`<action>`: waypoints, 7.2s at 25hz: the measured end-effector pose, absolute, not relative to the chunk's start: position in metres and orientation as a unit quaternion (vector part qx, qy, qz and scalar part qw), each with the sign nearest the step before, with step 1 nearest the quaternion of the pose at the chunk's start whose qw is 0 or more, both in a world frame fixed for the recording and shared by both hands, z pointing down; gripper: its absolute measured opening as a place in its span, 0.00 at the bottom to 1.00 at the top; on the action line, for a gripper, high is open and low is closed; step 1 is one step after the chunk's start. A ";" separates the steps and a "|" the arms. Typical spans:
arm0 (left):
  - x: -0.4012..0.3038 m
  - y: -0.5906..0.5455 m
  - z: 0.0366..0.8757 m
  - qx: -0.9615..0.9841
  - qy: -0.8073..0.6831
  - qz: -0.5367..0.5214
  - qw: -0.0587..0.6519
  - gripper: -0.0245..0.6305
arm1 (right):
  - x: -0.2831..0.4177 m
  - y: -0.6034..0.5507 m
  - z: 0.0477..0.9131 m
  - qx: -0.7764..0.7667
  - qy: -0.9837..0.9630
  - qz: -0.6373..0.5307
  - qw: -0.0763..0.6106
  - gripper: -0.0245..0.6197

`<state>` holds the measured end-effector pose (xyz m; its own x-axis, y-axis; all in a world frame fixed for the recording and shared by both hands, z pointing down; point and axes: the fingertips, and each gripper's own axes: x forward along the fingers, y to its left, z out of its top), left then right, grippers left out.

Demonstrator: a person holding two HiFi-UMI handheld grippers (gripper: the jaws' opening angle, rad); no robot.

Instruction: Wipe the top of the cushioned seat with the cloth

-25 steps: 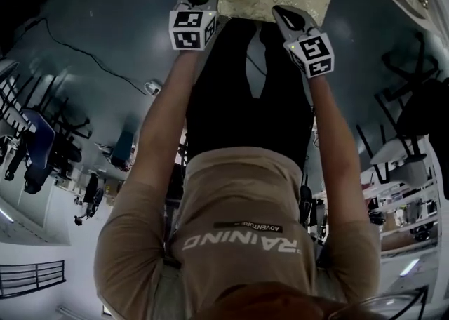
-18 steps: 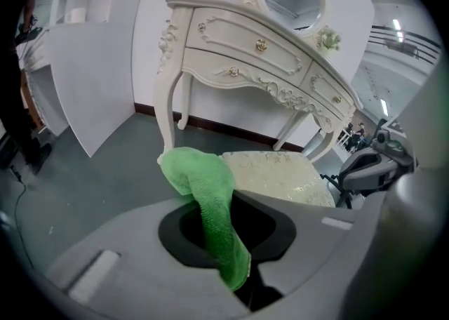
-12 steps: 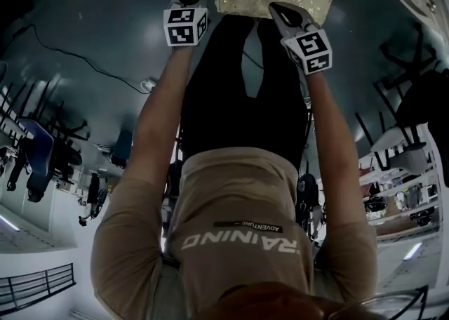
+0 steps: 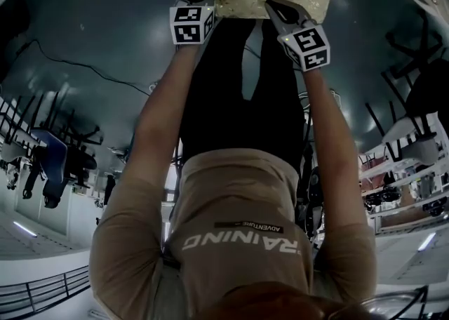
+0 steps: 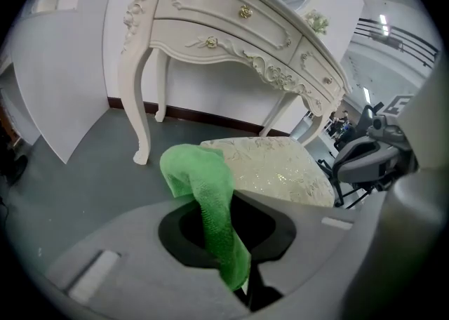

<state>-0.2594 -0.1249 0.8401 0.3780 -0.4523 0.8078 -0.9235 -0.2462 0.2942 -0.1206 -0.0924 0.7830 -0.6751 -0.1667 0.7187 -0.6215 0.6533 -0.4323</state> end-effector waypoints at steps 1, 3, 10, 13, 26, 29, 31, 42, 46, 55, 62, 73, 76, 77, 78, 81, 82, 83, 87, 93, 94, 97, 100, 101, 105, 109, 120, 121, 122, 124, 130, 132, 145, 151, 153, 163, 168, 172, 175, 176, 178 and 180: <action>-0.253 -0.125 0.842 0.732 -0.467 0.301 0.395 0.11 | -0.120 -0.091 0.786 0.228 -0.848 0.342 0.334 0.04; -0.243 -0.125 0.846 0.733 -0.461 0.308 0.393 0.11 | -0.116 -0.091 0.790 0.222 -0.849 0.338 0.340 0.04; -0.235 -0.120 0.843 0.721 -0.457 0.333 0.399 0.11 | -0.098 -0.090 0.798 0.241 -0.844 0.351 0.326 0.04; -0.224 -0.117 0.845 0.722 -0.449 0.340 0.402 0.11 | -0.079 -0.090 0.801 0.261 -0.835 0.366 0.318 0.04; -0.168 -0.117 0.840 0.703 -0.474 0.357 0.392 0.11 | 0.013 -0.090 0.802 0.283 -0.838 0.357 0.299 0.04; -0.139 -0.120 0.840 0.699 -0.475 0.357 0.398 0.11 | 0.040 -0.093 0.799 0.280 -0.842 0.355 0.295 0.04; -0.116 -0.121 0.839 0.702 -0.472 0.355 0.398 0.11 | 0.058 -0.094 0.797 0.276 -0.844 0.354 0.294 0.04; 0.049 -0.139 0.842 0.713 -0.460 0.351 0.396 0.11 | 0.207 -0.083 0.797 0.294 -0.836 0.357 0.295 0.04; 0.097 -0.146 0.844 0.713 -0.462 0.350 0.395 0.11 | 0.265 -0.076 0.808 0.314 -0.823 0.369 0.297 0.04; 0.195 -0.143 0.848 0.744 -0.404 0.355 0.396 0.11 | 0.328 -0.075 0.825 0.341 -0.807 0.390 0.283 0.04; 0.214 -0.134 0.840 0.758 -0.385 0.347 0.396 0.11 | 0.313 -0.079 0.829 0.330 -0.816 0.387 0.274 0.04; 0.208 -0.100 0.792 0.808 -0.307 0.207 0.458 0.11 | 0.260 -0.070 0.816 0.340 -0.821 0.369 0.274 0.04; 0.191 -0.084 0.772 0.822 -0.303 0.176 0.448 0.11 | 0.238 -0.050 0.811 0.346 -0.817 0.366 0.281 0.04; 0.182 -0.078 0.768 0.824 -0.305 0.172 0.445 0.11 | 0.231 -0.043 0.808 0.348 -0.817 0.363 0.282 0.04; 0.173 -0.071 0.764 0.826 -0.308 0.170 0.440 0.11 | 0.223 -0.034 0.805 0.348 -0.818 0.359 0.283 0.04; 0.134 -0.049 0.754 0.832 -0.311 0.169 0.426 0.11 | 0.196 -0.006 0.800 0.350 -0.817 0.355 0.289 0.04; 0.116 -0.041 0.750 0.834 -0.311 0.169 0.423 0.11 | 0.184 0.005 0.798 0.351 -0.815 0.357 0.292 0.04; 0.097 -0.033 0.746 0.835 -0.313 0.171 0.419 0.11 | 0.170 0.015 0.796 0.352 -0.814 0.358 0.293 0.04; 0.012 -0.001 0.738 0.832 -0.336 0.178 0.404 0.11 | 0.107 0.049 0.786 0.342 -0.818 0.358 0.293 0.04; -0.113 0.034 0.747 0.807 -0.399 0.191 0.392 0.11 | 0.007 0.082 0.776 0.303 -0.840 0.351 0.283 0.04; -0.135 0.038 0.749 0.801 -0.410 0.191 0.392 0.11 | -0.012 0.086 0.773 0.293 -0.844 0.349 0.283 0.04; -0.191 0.045 0.754 0.785 -0.443 0.189 0.388 0.11 | -0.065 0.096 0.766 0.256 -0.860 0.337 0.285 0.04; -0.234 0.055 0.763 0.763 -0.483 0.189 0.386 0.11 | -0.105 0.107 0.759 0.223 -0.875 0.326 0.281 0.04; -0.247 0.058 0.765 0.754 -0.497 0.186 0.386 0.11 | -0.115 0.111 0.756 0.215 -0.878 0.326 0.278 0.04; -0.286 0.065 0.779 0.723 -0.545 0.183 0.382 0.11 | -0.136 0.121 0.751 0.197 -0.884 0.336 0.259 0.04; -0.313 0.056 0.795 0.701 -0.574 0.182 0.383 0.11 | -0.146 0.124 0.753 0.181 -0.884 0.339 0.268 0.04; -0.276 0.007 0.832 0.712 -0.544 0.221 0.385 0.11 | -0.103 0.101 0.768 0.216 -0.867 0.368 0.257 0.04; -0.270 0.003 0.835 0.715 -0.539 0.226 0.384 0.11 | -0.096 0.098 0.769 0.221 -0.866 0.371 0.250 0.04; -0.264 -0.001 0.838 0.717 -0.534 0.231 0.384 0.11 | -0.089 0.095 0.771 0.228 -0.865 0.375 0.244 0.04; -0.250 -0.005 0.842 0.721 -0.525 0.239 0.384 0.11 | -0.071 0.090 0.774 0.246 -0.859 0.380 0.239 0.04; -0.212 -0.004 0.847 0.709 -0.530 0.260 0.387 0.11 | -0.025 0.084 0.775 0.278 -0.849 0.387 0.228 0.04; -0.204 -0.001 0.846 0.698 -0.542 0.266 0.384 0.11 | -0.012 0.087 0.777 0.279 -0.848 0.390 0.226 0.04; -0.076 -0.002 0.843 0.690 -0.555 0.270 0.379 0.11 | 0.096 0.108 0.774 0.281 -0.844 0.400 0.219 0.04; -0.001 -0.008 0.847 0.693 -0.550 0.280 0.373 0.11 | 0.170 0.107 0.782 0.302 -0.833 0.408 0.219 0.04; 0.019 -0.010 0.848 0.691 -0.549 0.279 0.379 0.11 | 0.190 0.102 0.784 0.314 -0.828 0.413 0.214 0.04; 0.145 -0.018 0.845 0.726 -0.487 0.268 0.404 0.11 | 0.258 0.095 0.789 0.322 -0.824 0.422 0.201 0.04; 0.191 -0.023 0.839 0.739 -0.464 0.243 0.425 0.11 | 0.285 0.094 0.789 0.322 -0.823 0.421 0.202 0.04; 0.226 -0.012 0.826 0.760 -0.421 0.206 0.450 0.11 | 0.304 0.097 0.790 0.327 -0.823 0.418 0.202 0.04; 0.237 -0.004 0.801 0.774 -0.404 0.193 0.447 0.11 | 0.314 0.092 0.769 0.338 -0.828 0.404 0.191 0.04; 0.235 -0.001 0.791 0.776 -0.406 0.194 0.443 0.11 | 0.314 0.090 0.759 0.342 -0.830 0.399 0.186 0.04; 0.223 0.010 0.768 0.774 -0.411 0.199 0.438 0.11 | 0.310 0.092 0.738 0.347 -0.833 0.392 0.178 0.04; 0.211 0.025 0.741 0.777 -0.409 0.201 0.435 0.11 | 0.303 0.097 0.714 0.349 -0.837 0.384 0.173 0.04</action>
<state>0.2115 0.0248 0.7413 0.5846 -0.4611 0.6675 -0.8101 -0.2867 0.5114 0.3033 0.0973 0.7138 -0.6973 -0.4508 0.5572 -0.7164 0.4618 -0.5230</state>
